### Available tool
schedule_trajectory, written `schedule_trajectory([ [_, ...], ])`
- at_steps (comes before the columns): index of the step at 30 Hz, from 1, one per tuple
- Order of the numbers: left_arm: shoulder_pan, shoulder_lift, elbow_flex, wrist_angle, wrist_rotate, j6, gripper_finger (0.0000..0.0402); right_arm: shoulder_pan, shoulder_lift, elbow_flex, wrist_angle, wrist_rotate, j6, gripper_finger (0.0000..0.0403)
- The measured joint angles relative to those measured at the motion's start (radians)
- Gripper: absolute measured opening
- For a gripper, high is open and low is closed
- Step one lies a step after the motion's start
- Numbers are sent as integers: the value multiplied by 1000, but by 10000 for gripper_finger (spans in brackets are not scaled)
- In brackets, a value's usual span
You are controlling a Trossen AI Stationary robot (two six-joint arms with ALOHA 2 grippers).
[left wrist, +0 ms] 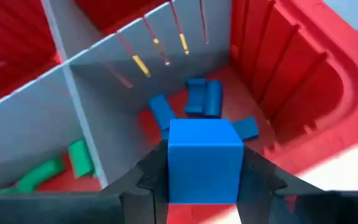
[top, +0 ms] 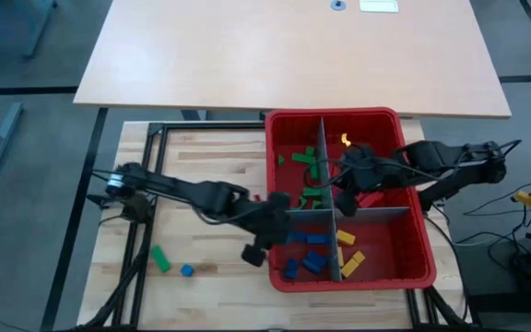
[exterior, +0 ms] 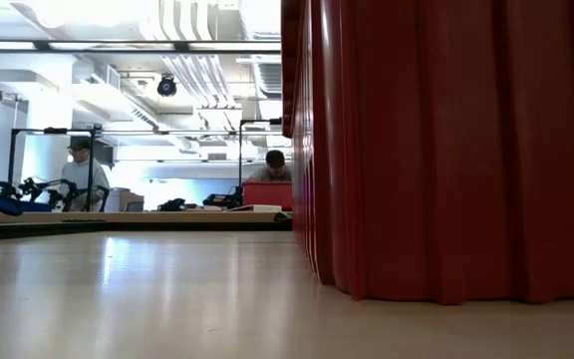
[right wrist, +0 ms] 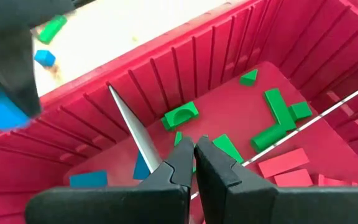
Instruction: Sort blocks
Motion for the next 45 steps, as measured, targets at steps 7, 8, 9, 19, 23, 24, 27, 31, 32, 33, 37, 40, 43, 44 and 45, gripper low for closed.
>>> schedule_trajectory([
  [7, 33, 86, 70, -10, 26, -29, 135, 0, -17, 0, 0, 0, 0, 0],
  [8, 35, 86, 73, -10, 23, -29, 167, 0, -18, 0, -1, 0, 0, 0],
  [9, 35, 85, 76, -10, 14, -29, 206, 0, -18, 0, -1, 0, -1, 0],
  [19, 35, 42, 81, -220, -142, -130, 357, 0, -18, 0, -3, -1, -31, 0],
  [23, 28, -3, 72, -448, -124, -234, 309, 0, -18, 0, -6, -2, -34, 0],
  [24, 23, -21, 64, -488, -104, -255, 299, 0, -18, 0, -7, -2, -35, 0],
  [27, -6, -79, 21, -571, -70, -307, 278, 0, -18, 0, -7, -1, -39, 0],
  [31, -59, -193, -102, -571, -52, -404, 277, 0, -18, 0, -8, -1, -43, 0],
  [32, -75, -226, -145, -566, -51, -437, 279, 0, -18, 0, -7, -1, -43, 0],
  [33, -92, -255, -194, -555, -50, -473, 281, 0, -18, 0, -7, -1, -44, 0],
  [37, -167, -357, -413, -452, 1, -638, 290, 0, -18, 0, -7, 0, -45, 0],
  [40, -232, -425, -558, -346, 63, -773, 296, 0, -18, 0, -7, 0, -45, 0],
  [43, -308, -460, -670, -261, 101, -885, 302, 0, -18, 0, -7, 0, -43, 0],
  [44, -333, -470, -697, -240, 107, -916, 303, 0, -18, 0, -7, 0, -43, 0],
  [45, -356, -477, -718, -221, 110, -945, 304, 0, -18, 0, -6, 1, -43, 0],
])
